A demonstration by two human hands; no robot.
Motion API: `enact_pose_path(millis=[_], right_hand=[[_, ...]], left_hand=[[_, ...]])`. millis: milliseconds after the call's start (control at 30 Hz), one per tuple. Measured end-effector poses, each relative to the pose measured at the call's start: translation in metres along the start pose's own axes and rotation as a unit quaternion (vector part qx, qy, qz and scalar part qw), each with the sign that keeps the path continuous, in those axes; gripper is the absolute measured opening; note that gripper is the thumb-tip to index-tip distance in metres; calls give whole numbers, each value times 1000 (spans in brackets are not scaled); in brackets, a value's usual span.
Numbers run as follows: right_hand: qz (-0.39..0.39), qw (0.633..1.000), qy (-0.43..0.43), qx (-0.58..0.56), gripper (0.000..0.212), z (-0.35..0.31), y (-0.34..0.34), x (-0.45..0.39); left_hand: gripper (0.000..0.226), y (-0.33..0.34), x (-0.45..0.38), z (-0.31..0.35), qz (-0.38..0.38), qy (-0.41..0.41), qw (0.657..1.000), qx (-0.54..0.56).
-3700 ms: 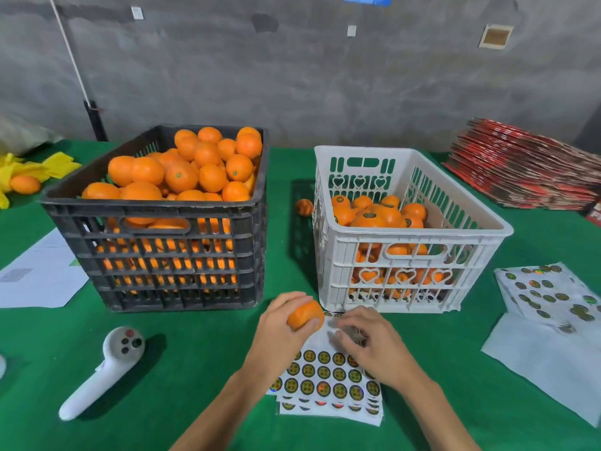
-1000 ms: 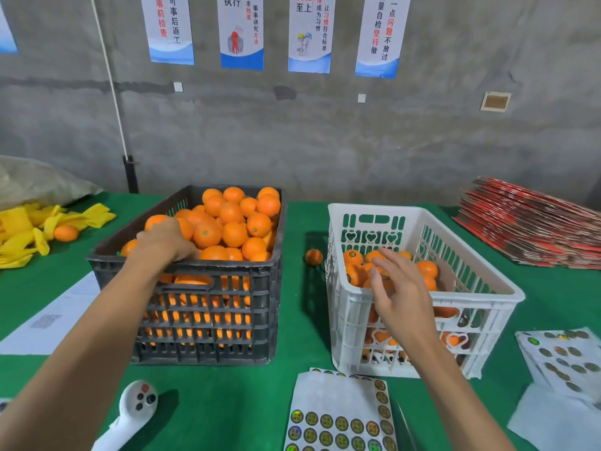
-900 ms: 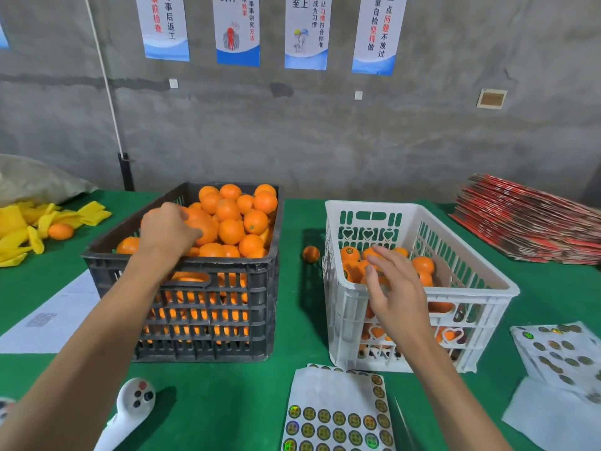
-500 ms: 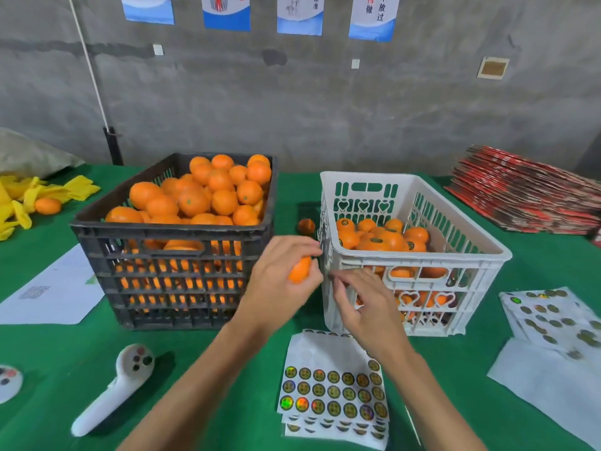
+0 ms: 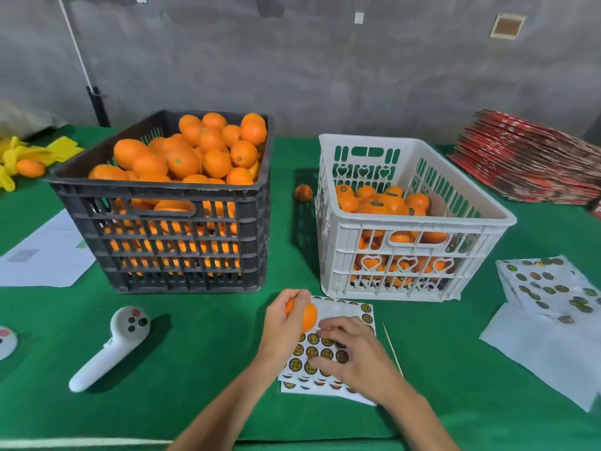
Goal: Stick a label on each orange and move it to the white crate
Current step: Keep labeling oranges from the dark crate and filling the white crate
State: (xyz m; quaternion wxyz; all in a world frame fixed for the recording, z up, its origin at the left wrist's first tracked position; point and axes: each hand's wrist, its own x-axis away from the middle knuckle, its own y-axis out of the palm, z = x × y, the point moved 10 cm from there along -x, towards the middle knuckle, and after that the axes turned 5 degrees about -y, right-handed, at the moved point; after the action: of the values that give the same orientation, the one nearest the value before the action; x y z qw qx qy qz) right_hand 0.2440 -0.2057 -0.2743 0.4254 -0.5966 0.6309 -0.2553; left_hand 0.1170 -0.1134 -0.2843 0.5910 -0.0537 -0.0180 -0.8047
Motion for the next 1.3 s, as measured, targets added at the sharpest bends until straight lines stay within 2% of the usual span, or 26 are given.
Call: enact_pose_path(millis=[100,200,333,433,567,667,900,1100,1200,1300], right_hand=[[-1,1000,-5,14,65,-2,1,-3],[-8,1000,-12,20,55,-8,2,-12],[-19,998,-53,9,45,-16,-1,-21],[-34,997,-69,-3,44,-18,-1,-23],[-48,996,-61,-37,55,-12,0,-19],[-49,996,-52,-55,52,-11,2,-18],[-31,992,-24,-122,32,-9,2,-23],[-11,984,19,-179,14,-3,1,-27],[-15,985,18,-174,13,-4,1,-28],[-16,989,3,-147,15,-7,0,-27]], left_hand=[[14,3,0,-7,-14,-13,999,33],[34,-1,-1,-13,-20,-26,998,56],[41,0,-5,-15,-36,-18,997,69],[43,-3,-8,-20,-16,-38,994,100],[66,-9,-13,-37,22,-85,975,206],[61,-13,-15,-45,52,-107,955,271],[43,-13,-18,-54,64,-112,948,290],[52,-12,-19,-55,51,-109,947,299],[62,-13,-19,-52,52,-101,946,303],[61,-14,-19,-52,54,-102,946,302]])
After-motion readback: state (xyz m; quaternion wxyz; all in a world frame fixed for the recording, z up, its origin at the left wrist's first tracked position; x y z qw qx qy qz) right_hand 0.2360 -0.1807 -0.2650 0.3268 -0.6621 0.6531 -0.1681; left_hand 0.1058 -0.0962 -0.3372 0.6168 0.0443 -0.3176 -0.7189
